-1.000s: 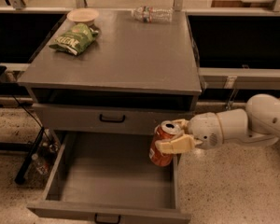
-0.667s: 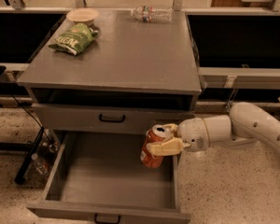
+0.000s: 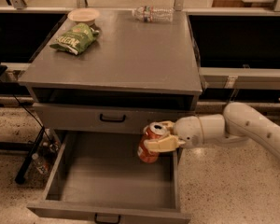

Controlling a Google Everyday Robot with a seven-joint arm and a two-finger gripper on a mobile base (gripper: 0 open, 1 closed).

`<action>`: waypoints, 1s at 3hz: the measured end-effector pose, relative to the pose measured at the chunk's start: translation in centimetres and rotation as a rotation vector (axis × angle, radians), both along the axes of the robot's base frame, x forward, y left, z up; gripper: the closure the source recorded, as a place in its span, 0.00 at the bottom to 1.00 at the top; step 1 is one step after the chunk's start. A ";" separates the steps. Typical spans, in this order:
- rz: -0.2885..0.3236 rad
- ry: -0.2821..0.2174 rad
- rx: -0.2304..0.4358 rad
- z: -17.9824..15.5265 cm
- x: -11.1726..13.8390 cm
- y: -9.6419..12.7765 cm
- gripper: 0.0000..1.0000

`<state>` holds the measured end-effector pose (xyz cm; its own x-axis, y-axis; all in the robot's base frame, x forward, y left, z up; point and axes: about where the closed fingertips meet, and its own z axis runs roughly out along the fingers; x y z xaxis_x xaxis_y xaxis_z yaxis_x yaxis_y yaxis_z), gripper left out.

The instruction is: Place coke can into middle drawer

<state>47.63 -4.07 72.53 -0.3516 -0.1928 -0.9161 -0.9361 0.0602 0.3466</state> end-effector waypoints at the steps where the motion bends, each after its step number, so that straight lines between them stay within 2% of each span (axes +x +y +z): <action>1: 0.021 -0.055 0.049 -0.8 4.3 1.5 1.00; 2: 0.011 -0.065 0.062 -0.6 4.2 1.6 1.00; 3: -0.030 -0.049 0.095 -3.1 1.9 0.2 1.00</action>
Offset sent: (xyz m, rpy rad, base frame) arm 0.0379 0.0120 -0.0029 0.0463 -0.0615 0.0087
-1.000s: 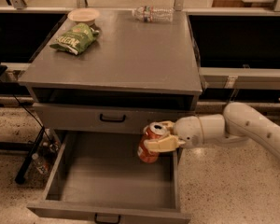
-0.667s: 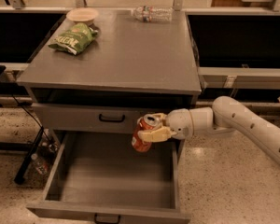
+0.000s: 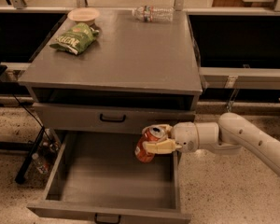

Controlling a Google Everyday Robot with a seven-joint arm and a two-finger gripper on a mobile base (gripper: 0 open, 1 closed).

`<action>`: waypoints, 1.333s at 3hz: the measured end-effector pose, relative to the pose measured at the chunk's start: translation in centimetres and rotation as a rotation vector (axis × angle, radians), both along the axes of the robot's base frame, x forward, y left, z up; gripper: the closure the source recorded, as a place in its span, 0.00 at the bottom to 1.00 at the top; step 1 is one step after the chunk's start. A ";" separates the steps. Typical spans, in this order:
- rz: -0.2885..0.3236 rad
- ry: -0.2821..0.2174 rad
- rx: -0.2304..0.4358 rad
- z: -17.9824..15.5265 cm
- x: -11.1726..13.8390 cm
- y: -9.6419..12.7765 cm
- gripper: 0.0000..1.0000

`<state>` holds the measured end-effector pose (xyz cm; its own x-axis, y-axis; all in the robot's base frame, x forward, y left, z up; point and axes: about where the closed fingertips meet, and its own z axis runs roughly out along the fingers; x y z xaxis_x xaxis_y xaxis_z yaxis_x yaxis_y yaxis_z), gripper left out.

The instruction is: Place coke can into middle drawer

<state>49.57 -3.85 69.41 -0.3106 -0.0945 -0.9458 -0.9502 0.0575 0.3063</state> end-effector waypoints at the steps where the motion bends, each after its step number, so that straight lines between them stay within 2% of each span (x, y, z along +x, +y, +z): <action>1: 0.000 0.002 0.004 -0.4 0.2 0.0 1.00; 2: 0.002 0.016 0.032 -3.4 1.3 -0.1 1.00; 3: 0.007 0.063 0.072 -7.4 0.8 0.4 1.00; 4: 0.007 0.064 0.072 -7.5 0.8 0.4 1.00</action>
Offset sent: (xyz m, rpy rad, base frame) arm 0.0272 -0.0070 -0.0677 0.0604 0.0315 -0.0054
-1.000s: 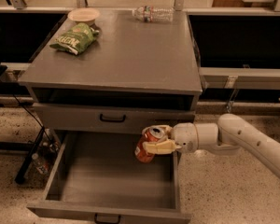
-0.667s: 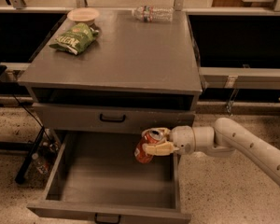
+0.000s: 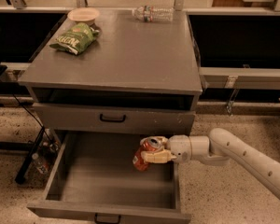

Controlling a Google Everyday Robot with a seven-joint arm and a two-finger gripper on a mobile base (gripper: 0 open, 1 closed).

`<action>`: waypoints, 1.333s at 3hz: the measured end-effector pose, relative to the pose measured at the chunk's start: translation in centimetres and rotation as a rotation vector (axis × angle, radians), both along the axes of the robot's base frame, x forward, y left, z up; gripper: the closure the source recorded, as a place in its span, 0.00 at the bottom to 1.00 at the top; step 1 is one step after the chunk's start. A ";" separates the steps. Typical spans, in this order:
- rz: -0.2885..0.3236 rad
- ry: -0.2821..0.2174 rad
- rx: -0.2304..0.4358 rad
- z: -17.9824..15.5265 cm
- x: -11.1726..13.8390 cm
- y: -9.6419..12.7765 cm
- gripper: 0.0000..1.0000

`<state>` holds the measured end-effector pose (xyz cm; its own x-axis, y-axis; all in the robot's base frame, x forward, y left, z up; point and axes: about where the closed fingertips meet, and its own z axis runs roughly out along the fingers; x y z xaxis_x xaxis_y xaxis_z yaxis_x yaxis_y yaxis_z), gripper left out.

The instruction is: Place coke can into middle drawer

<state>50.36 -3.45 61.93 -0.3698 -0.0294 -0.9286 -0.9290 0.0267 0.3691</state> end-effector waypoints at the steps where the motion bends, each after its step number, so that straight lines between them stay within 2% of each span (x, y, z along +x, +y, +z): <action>1: -0.050 0.022 0.022 -5.8 -0.7 0.6 1.00; 2: -0.050 0.021 0.022 -5.8 -0.7 0.6 1.00; 3: -0.099 -0.141 0.001 -6.2 0.2 0.9 1.00; 4: -0.151 -0.333 -0.019 -5.9 0.8 1.2 1.00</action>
Offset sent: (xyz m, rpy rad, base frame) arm -0.0063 0.0039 -0.1025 0.0325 0.0214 -0.0975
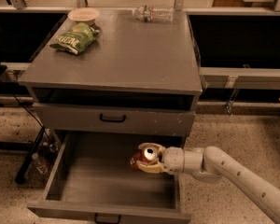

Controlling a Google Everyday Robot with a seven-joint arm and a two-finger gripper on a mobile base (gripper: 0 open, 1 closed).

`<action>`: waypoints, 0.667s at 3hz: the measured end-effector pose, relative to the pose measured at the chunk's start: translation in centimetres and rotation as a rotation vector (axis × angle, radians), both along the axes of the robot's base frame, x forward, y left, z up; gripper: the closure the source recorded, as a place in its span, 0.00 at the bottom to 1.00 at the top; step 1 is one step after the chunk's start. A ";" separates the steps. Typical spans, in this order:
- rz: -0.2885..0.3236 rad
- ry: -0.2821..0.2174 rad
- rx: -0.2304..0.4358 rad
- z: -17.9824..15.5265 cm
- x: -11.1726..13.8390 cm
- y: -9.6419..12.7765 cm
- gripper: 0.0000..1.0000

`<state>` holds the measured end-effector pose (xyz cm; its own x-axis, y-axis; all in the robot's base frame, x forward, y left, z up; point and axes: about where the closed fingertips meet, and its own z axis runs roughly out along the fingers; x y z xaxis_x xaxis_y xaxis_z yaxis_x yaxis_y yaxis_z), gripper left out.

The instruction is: Place coke can into middle drawer

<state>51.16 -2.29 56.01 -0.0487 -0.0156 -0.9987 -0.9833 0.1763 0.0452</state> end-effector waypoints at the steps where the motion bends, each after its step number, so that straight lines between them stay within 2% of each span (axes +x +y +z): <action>1: 0.000 0.000 0.000 0.0 0.0 0.0 1.00; 2: 0.013 0.036 0.016 -3.3 -1.3 0.7 1.00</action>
Offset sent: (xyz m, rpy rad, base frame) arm -0.0125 0.0031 -0.0337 -0.0056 0.0137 0.0062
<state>49.84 -1.59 52.68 -0.0848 -0.0001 -0.9964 -0.9831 0.1626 0.0836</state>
